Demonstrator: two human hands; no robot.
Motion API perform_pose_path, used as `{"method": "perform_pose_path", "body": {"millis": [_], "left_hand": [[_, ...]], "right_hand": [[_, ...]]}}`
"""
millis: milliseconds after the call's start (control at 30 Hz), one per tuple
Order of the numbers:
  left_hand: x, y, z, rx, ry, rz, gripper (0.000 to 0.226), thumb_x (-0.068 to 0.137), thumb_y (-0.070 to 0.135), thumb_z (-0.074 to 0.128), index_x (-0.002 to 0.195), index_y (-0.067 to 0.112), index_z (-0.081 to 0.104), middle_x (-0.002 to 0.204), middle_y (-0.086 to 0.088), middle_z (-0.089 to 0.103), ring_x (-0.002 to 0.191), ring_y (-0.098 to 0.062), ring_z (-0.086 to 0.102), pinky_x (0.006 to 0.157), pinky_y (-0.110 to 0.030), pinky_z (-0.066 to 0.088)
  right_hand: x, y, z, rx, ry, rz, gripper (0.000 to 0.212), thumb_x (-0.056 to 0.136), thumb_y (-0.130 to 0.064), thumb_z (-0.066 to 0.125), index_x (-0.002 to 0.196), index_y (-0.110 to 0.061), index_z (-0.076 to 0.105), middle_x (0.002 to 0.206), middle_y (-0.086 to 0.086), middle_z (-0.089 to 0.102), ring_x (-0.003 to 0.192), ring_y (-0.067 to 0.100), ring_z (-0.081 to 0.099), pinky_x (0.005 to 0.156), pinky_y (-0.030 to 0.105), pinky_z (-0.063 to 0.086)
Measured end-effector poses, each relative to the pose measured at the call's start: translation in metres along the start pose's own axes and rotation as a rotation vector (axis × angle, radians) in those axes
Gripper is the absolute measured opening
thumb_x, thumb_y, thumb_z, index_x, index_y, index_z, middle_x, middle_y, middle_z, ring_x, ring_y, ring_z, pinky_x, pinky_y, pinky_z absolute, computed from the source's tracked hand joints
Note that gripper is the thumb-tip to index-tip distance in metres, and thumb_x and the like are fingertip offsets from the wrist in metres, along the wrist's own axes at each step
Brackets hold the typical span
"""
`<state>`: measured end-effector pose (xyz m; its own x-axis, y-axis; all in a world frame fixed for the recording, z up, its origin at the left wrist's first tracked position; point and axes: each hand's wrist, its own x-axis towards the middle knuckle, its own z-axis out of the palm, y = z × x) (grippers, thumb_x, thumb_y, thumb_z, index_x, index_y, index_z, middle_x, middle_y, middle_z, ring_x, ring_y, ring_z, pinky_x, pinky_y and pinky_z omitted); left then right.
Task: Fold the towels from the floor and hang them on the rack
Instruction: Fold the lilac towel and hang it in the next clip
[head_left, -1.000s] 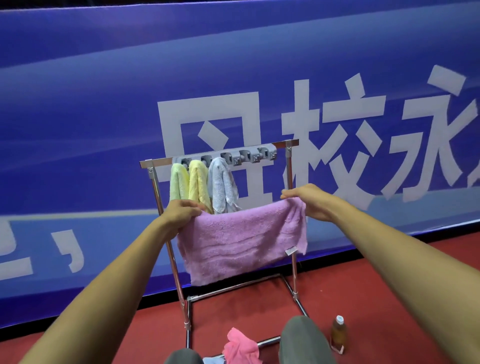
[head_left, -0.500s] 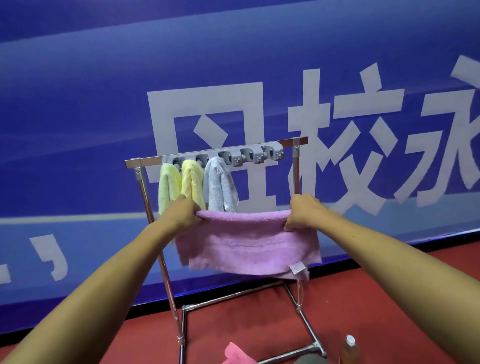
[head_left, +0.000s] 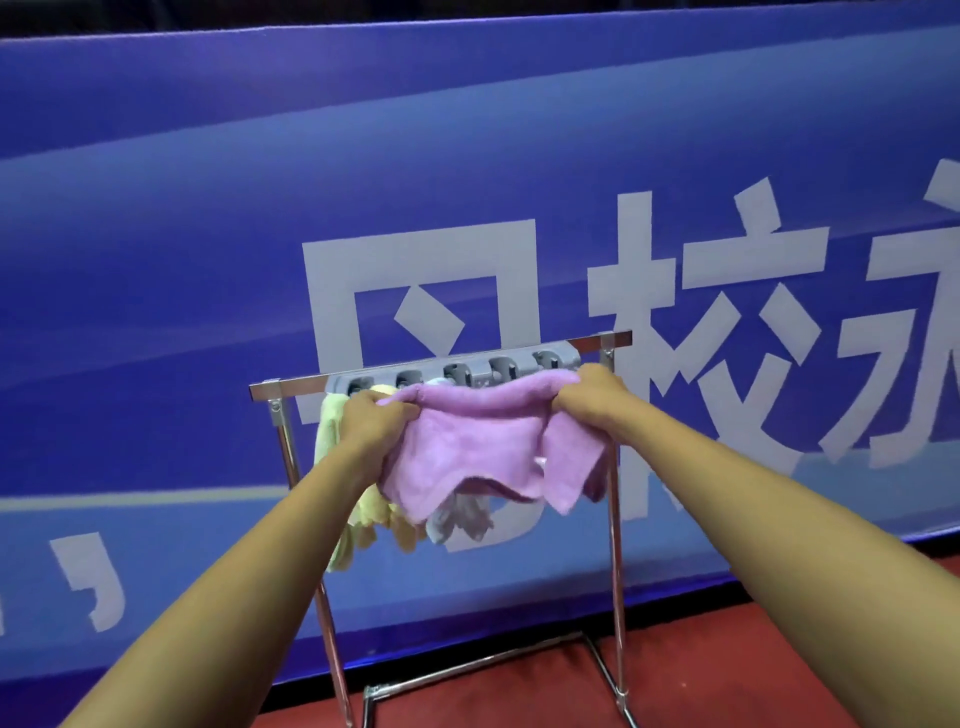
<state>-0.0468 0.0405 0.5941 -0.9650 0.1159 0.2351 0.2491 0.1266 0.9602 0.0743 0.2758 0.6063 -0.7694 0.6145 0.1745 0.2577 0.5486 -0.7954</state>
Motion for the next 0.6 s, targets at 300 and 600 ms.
{"method": "perform_pose_path", "body": {"millis": [300, 600], "left_hand": [[0.031, 0.014, 0.013, 0.368, 0.176, 0.11, 0.051, 0.081, 0.06, 0.068, 0.079, 0.01, 0.071, 0.082, -0.007, 0.069, 0.08, -0.03, 0.065, 0.073, -0.039, 0.055], [0.064, 0.014, 0.017, 0.505, 0.106, 0.095, 0.048, 0.085, 0.059, 0.067, 0.076, 0.012, 0.069, 0.074, -0.002, 0.066, 0.077, -0.025, 0.064, 0.069, -0.035, 0.051]], "right_hand": [[0.035, -0.002, -0.001, 0.174, -0.195, 0.132, 0.075, 0.064, -0.047, 0.091, 0.118, -0.005, 0.059, 0.106, 0.009, 0.071, 0.084, 0.023, 0.071, 0.066, 0.033, 0.06], [0.08, -0.009, 0.004, 0.122, -0.062, 0.141, 0.085, 0.055, -0.059, 0.088, 0.118, -0.009, 0.059, 0.115, 0.005, 0.065, 0.101, 0.028, 0.066, 0.089, 0.041, 0.057]]}}
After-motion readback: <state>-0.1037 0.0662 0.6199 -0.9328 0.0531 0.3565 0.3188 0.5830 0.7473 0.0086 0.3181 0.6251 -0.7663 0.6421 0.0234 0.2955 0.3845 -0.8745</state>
